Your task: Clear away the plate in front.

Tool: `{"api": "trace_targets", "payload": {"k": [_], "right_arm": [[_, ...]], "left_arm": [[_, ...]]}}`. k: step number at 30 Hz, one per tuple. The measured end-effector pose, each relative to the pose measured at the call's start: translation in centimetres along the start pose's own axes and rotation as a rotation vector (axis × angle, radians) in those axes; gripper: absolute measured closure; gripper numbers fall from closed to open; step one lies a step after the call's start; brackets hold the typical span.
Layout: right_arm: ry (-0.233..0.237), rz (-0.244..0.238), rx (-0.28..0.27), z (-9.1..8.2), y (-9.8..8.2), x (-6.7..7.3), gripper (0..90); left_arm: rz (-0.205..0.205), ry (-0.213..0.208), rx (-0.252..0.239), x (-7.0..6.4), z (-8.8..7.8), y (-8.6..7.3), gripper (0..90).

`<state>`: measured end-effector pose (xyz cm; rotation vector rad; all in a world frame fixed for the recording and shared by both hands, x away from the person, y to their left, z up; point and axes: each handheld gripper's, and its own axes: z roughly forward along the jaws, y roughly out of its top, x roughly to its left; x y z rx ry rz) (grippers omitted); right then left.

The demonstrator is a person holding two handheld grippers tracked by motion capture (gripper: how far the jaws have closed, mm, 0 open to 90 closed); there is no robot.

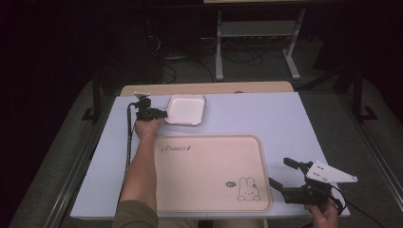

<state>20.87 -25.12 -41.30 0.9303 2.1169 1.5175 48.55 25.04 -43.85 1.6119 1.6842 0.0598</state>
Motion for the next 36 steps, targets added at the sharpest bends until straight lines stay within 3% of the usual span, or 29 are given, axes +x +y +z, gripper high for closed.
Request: {"api": "trace_targets", "payload": {"k": [8, 18, 26, 36], "right_arm": [[0.006, 0.000, 0.000, 0.0, 0.0, 0.0, 13.1], [0.010, -0.005, 0.002, 0.1, 0.0, 0.1, 13.1], [0.014, -0.003, 0.002, 0.2, 0.1, 0.1, 13.1], [0.019, -0.012, 0.005, 0.2, 0.1, 0.2, 13.1]], "left_arm": [[-0.004, -0.072, -0.056, -0.6, -1.7, 0.4, 89.0], [0.024, -0.133, -0.099, -1.8, -4.1, 0.6, 89.0], [0.043, -0.157, -0.120, -2.6, -5.9, 0.1, 89.0], [0.035, -0.173, -0.139, -2.9, -7.9, -1.6, 89.0]]}}
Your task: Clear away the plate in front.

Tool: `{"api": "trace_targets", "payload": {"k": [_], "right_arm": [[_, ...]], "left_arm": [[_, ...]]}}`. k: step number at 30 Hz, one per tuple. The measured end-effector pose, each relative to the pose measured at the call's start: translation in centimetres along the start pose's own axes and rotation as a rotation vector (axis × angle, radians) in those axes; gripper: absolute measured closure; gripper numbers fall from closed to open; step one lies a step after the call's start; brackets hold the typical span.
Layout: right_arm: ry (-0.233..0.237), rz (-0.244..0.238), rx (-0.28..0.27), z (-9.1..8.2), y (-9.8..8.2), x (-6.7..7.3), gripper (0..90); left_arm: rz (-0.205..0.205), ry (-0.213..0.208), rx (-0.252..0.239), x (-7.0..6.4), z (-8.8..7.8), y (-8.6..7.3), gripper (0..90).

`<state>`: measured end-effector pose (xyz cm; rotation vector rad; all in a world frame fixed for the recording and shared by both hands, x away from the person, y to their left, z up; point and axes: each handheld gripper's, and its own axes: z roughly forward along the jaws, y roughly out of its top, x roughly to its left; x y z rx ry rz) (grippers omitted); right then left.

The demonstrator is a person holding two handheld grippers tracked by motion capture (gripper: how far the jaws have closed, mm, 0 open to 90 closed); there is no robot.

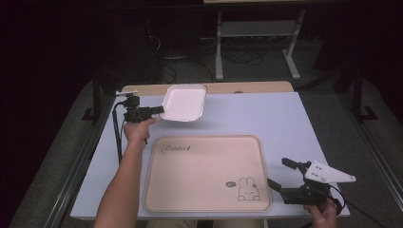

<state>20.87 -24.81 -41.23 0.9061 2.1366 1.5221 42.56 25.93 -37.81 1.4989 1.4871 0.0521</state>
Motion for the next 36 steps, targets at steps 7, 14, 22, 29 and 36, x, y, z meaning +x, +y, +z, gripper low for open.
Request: {"api": "trace_targets", "payload": {"k": [7, 14, 22, 29, 36], "right_arm": [[-0.002, 0.000, 0.001, 0.0, 0.0, 0.0, 13.1], [-0.004, 0.000, 0.000, 0.0, 0.0, 0.0, 13.1], [-0.010, 0.006, 0.000, 0.0, 0.0, -0.1, 13.1], [-0.007, 0.005, -0.002, 0.0, 0.0, 0.0, 13.1], [0.001, 0.005, 0.000, 0.1, 0.0, 0.0, 13.1]], "left_arm": [[-0.004, -0.015, -0.003, -0.6, -1.7, -1.0, 89.0], [0.011, -0.027, 0.001, -0.9, -2.5, -2.0, 89.0], [0.021, -0.012, 0.014, -1.0, -3.5, -3.2, 89.0], [0.016, -0.019, 0.013, -1.0, -4.3, -4.3, 88.9], [0.027, -0.011, 0.030, -1.4, -4.4, -5.2, 89.0]]}}
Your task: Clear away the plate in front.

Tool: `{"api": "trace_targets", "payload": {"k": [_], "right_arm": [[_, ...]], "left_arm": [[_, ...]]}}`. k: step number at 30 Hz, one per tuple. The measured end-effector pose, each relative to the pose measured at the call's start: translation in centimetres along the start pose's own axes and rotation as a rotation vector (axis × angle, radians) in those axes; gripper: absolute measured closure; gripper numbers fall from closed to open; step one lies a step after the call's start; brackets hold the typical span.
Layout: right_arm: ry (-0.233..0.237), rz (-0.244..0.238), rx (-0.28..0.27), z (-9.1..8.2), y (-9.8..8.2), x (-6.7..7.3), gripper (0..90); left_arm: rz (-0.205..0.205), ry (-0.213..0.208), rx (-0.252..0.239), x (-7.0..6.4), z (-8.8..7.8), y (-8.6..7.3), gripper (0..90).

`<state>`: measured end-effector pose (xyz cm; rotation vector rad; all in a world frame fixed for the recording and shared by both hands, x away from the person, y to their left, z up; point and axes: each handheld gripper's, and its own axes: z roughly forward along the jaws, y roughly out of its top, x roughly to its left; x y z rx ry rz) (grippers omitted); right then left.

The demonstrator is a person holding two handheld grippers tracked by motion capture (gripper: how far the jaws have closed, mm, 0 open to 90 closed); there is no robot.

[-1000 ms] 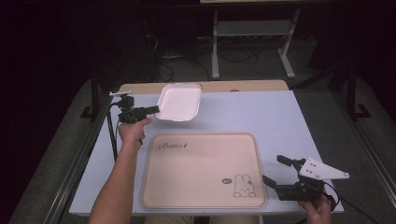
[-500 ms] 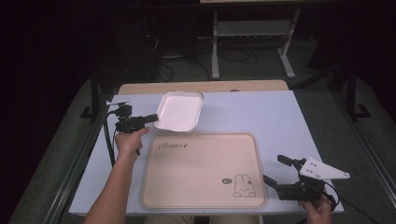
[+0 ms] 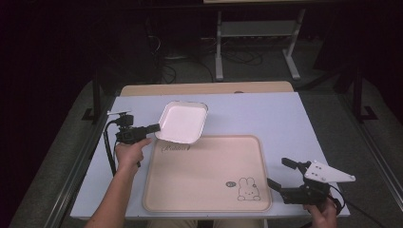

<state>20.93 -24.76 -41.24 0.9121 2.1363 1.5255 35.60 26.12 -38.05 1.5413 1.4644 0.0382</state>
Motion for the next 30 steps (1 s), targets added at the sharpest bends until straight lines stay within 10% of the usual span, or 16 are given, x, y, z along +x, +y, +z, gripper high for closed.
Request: {"api": "trace_targets", "payload": {"k": [30], "right_arm": [[0.019, -0.021, 0.013, 0.2, 0.1, 0.2, 13.1]], "left_arm": [[0.013, 0.080, 0.048, -1.2, 0.5, -7.8, 88.9]]}}
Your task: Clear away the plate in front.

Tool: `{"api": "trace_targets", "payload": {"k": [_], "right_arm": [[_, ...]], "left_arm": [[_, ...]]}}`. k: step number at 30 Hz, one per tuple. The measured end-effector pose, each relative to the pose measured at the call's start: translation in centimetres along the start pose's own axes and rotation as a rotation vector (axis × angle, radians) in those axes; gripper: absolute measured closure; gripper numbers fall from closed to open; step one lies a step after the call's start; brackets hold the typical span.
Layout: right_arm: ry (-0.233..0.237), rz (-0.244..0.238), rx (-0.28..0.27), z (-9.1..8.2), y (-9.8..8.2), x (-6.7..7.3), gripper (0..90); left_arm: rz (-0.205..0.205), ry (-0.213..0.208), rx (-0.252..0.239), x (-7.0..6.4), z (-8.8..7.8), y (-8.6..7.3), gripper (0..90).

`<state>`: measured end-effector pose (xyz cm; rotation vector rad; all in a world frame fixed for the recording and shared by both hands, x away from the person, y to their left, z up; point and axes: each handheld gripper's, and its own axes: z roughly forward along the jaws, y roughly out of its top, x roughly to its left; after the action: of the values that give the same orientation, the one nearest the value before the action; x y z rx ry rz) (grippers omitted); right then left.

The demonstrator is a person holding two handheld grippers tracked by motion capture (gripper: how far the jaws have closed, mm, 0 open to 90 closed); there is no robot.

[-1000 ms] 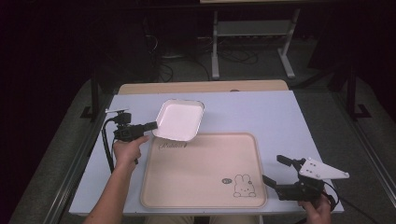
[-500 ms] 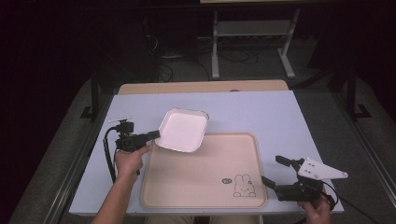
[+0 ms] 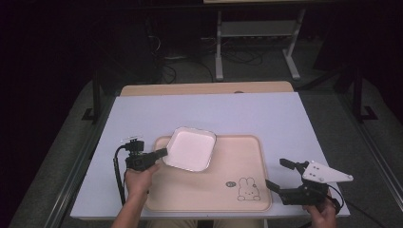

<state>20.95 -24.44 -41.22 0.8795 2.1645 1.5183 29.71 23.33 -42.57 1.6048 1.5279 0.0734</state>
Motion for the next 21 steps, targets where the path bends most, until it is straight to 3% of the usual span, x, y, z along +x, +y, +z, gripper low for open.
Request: {"api": "trace_targets", "payload": {"k": [4, 8, 15, 21], "right_arm": [[0.001, -0.001, 0.001, 0.0, 0.0, 0.0, 13.1], [0.009, -0.004, 0.006, 0.2, 0.0, 0.0, 13.1], [0.008, -0.004, 0.004, 0.1, 0.0, 0.1, 13.1], [0.012, -0.008, 0.006, 0.2, 0.0, 0.1, 13.1]], "left_arm": [[0.005, -0.003, 0.013, -0.1, 0.3, -0.8, 88.8], [-0.025, -0.044, 0.010, -0.3, 0.4, -1.7, 88.7], [0.055, 0.010, 0.057, -1.1, 0.6, -2.5, 89.0], [0.088, 0.039, 0.077, -1.7, 0.7, -3.3, 89.0]]}}
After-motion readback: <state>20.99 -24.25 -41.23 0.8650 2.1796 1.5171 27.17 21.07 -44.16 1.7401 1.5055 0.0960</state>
